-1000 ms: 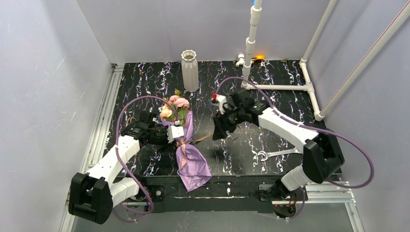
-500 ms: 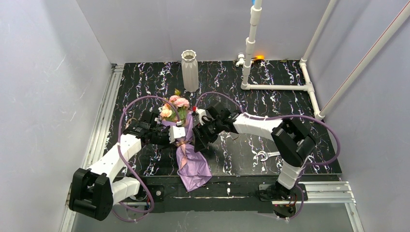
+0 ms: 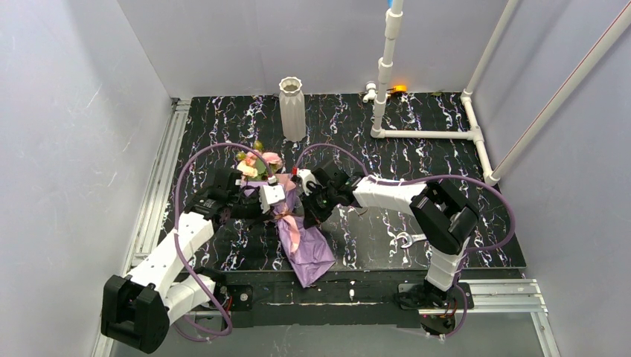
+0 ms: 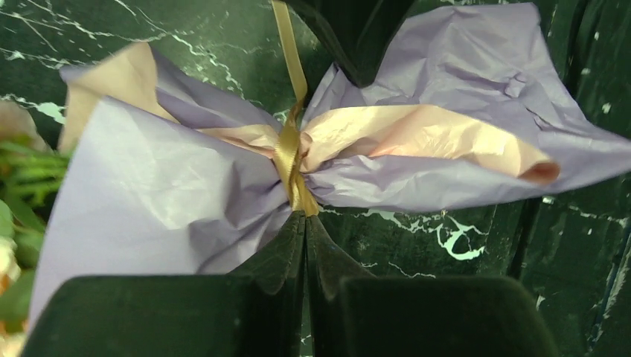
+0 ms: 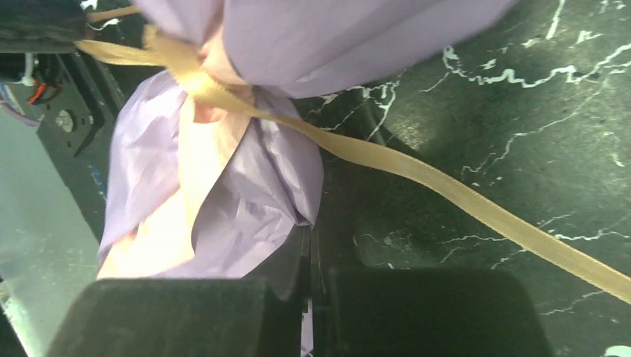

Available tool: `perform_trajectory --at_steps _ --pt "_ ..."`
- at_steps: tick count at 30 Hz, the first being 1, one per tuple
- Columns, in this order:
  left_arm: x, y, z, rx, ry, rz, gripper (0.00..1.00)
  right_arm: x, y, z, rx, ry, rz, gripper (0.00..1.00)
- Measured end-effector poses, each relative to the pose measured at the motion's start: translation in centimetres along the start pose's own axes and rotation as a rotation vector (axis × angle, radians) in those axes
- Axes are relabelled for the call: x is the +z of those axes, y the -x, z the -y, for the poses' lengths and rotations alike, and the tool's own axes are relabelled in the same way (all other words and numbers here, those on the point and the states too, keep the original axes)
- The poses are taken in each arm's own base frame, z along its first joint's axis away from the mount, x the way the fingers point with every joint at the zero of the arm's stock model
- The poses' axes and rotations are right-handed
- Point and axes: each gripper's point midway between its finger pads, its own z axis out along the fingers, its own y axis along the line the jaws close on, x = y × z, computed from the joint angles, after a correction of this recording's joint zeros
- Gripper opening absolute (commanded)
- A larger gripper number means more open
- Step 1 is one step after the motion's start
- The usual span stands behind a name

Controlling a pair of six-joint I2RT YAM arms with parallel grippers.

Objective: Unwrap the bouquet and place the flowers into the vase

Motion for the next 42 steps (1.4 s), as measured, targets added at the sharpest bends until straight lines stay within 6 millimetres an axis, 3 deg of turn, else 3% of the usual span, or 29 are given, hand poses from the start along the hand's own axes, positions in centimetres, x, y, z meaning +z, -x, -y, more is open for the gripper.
perform_trajectory --at_steps 8,13,16,19,23,29,34,42 --pt "-1.5 2.2 -0.9 -0.024 0.057 0.05 0.0 -0.4 -0.5 1.9 -0.049 -0.103 -0.021 0.01" --pt "-2.7 0.4 -1.1 0.004 0.073 0.015 0.0 -1.4 -0.5 2.5 -0.083 -0.153 -0.024 0.01" --pt "-2.7 -1.6 0.1 0.057 0.03 -0.03 0.0 -1.8 -0.5 2.6 -0.092 -0.171 -0.021 0.01" --pt "-2.5 -2.3 1.6 0.07 -0.026 -0.036 0.15 -1.9 -0.5 2.6 -0.099 -0.174 -0.022 0.01" --pt "-2.5 0.2 1.1 0.075 -0.041 0.025 0.23 -1.8 -0.6 2.3 -0.106 -0.154 -0.024 0.01" --pt "-0.7 3.5 0.0 0.175 -0.033 0.111 0.22 -1.8 -0.6 1.8 -0.109 -0.121 -0.027 0.01" --pt "1.5 4.0 -0.1 0.214 -0.069 0.113 0.26 -1.7 -0.7 1.5 -0.108 -0.104 -0.029 0.01" --pt "3.5 3.5 -0.8 0.26 -0.072 0.089 0.3 -1.7 -0.7 1.4 -0.108 -0.099 -0.03 0.01"
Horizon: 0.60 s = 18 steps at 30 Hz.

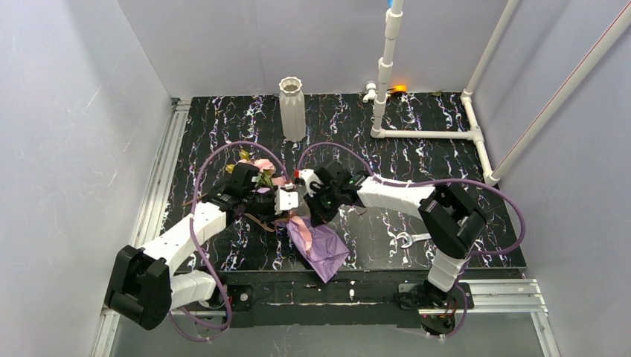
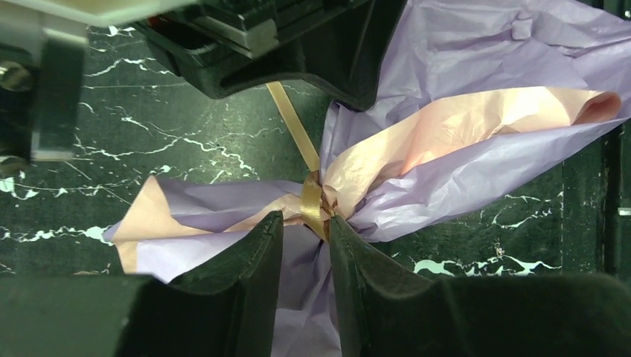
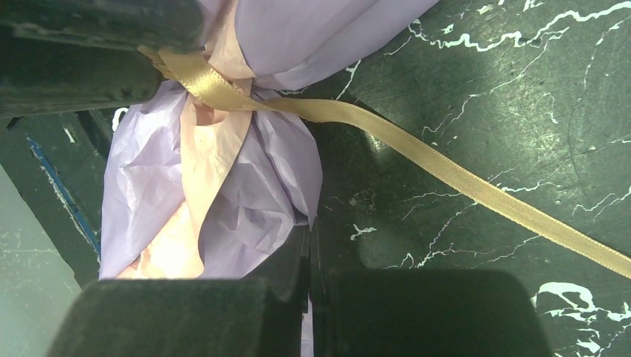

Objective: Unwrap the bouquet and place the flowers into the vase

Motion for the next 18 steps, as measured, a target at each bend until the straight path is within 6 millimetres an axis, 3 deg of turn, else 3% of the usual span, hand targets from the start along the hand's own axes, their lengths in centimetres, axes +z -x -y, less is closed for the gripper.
perform_trajectory --at_steps 7,9,13,18 --pt "0.9 -1.7 0.7 0.028 -0.017 -0.032 0.32 0.0 0.0 -0.1 0.0 0.003 0.0 0.01" --pt "1.2 -2.0 0.6 0.027 -0.015 -0.043 0.26 0.0 0.0 -0.1 0.0 0.003 0.0 0.01" --pt "1.6 -2.4 0.1 -0.003 0.001 -0.054 0.0 0.0 -0.2 0.1 -0.004 -0.001 -0.003 0.01" --pt "1.6 -1.9 -0.3 -0.136 0.029 -0.055 0.0 0.1 -0.3 0.6 -0.02 -0.023 -0.006 0.01"
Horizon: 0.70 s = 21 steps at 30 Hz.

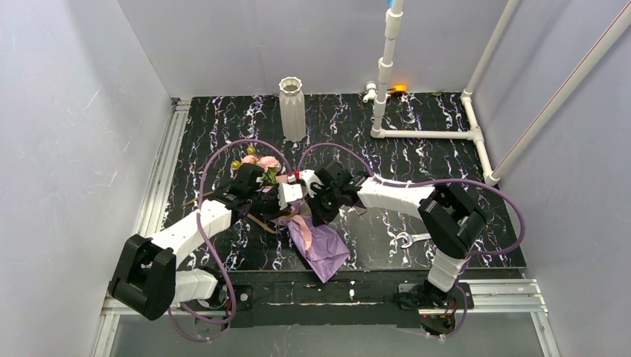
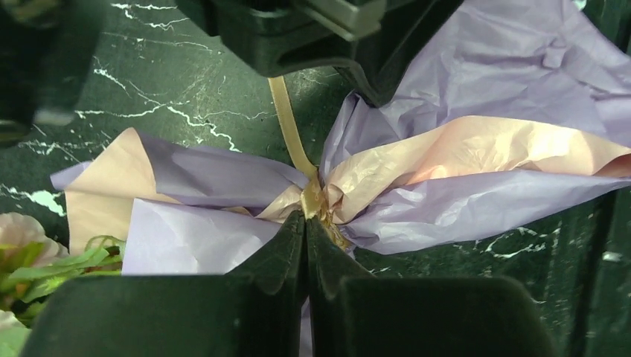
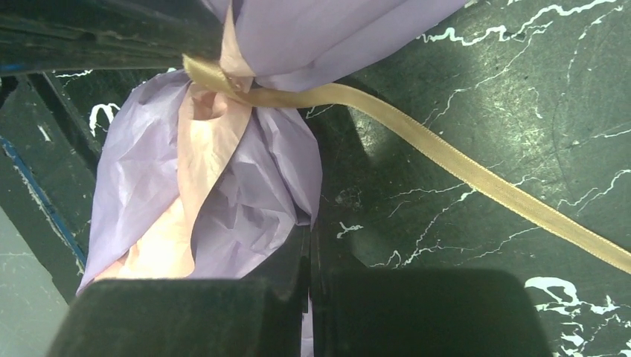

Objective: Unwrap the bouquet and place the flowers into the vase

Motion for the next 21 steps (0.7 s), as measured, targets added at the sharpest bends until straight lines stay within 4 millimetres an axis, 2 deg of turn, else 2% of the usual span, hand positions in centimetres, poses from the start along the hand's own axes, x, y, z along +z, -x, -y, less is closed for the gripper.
perform_trajectory --at_steps 5,10,21 --pt "-0.6 1.3 -0.3 -0.135 0.05 0.041 0.0 0.0 -0.5 0.7 -0.013 -0.034 -0.003 0.01" --pt "-2.1 2.7 -2.5 -0.288 0.148 0.114 0.0 -0.3 -1.6 1.4 -0.039 -0.073 -0.016 0.01" --pt "-4.5 1.1 -5.0 -0.602 0.246 0.154 0.0 -0.6 -0.2 1.7 -0.079 -0.093 0.051 0.01"
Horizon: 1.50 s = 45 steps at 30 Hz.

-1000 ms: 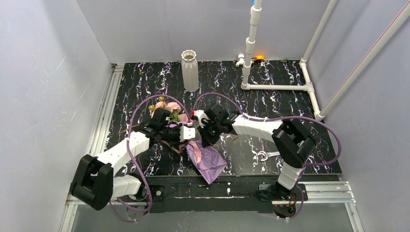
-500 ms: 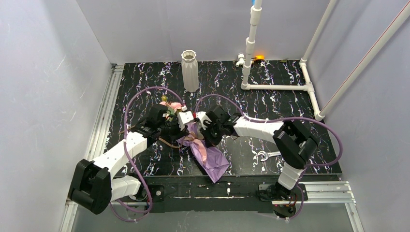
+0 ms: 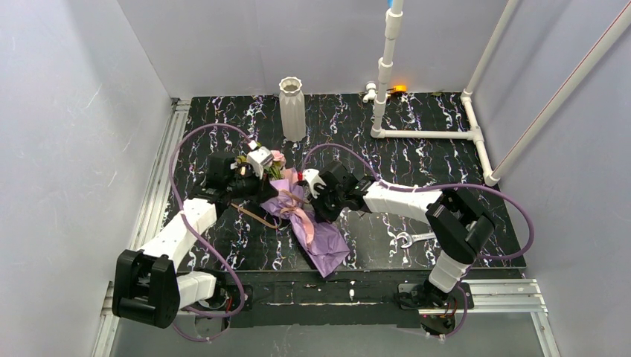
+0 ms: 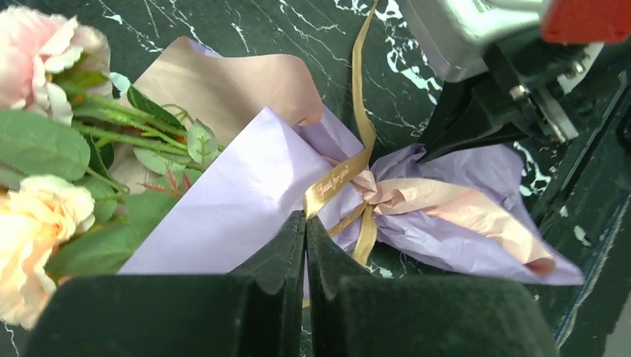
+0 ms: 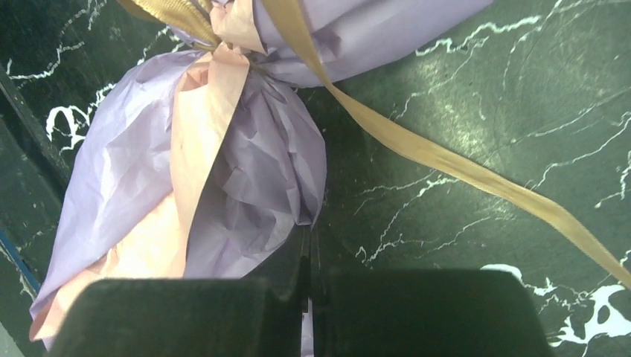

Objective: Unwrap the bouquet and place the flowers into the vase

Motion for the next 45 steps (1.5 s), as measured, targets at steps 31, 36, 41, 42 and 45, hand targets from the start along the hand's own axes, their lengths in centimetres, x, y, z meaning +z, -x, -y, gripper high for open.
perform_trajectory --at_steps 31,36,41,42,45 --pt "-4.1 -0.3 4.9 0.23 -0.068 -0.004 0.43 -6.1 1.9 -0.8 0.005 0.001 -0.031 0.68" --pt "-5.6 -2.2 6.4 0.365 -0.124 0.0 0.4 -8.2 3.5 -3.1 0.077 0.077 0.04 0.63" --pt "-4.4 -6.1 6.9 0.416 -0.2 -0.085 0.39 -7.0 4.2 -5.4 0.132 0.141 0.05 0.71" --pt "-4.0 -6.7 6.9 0.419 -0.214 -0.105 0.39 -6.5 4.2 -5.6 0.134 0.145 0.047 0.72" --pt "-2.7 -7.5 6.4 0.437 -0.234 -0.139 0.39 -4.6 3.7 -5.9 0.156 0.148 0.017 0.73"
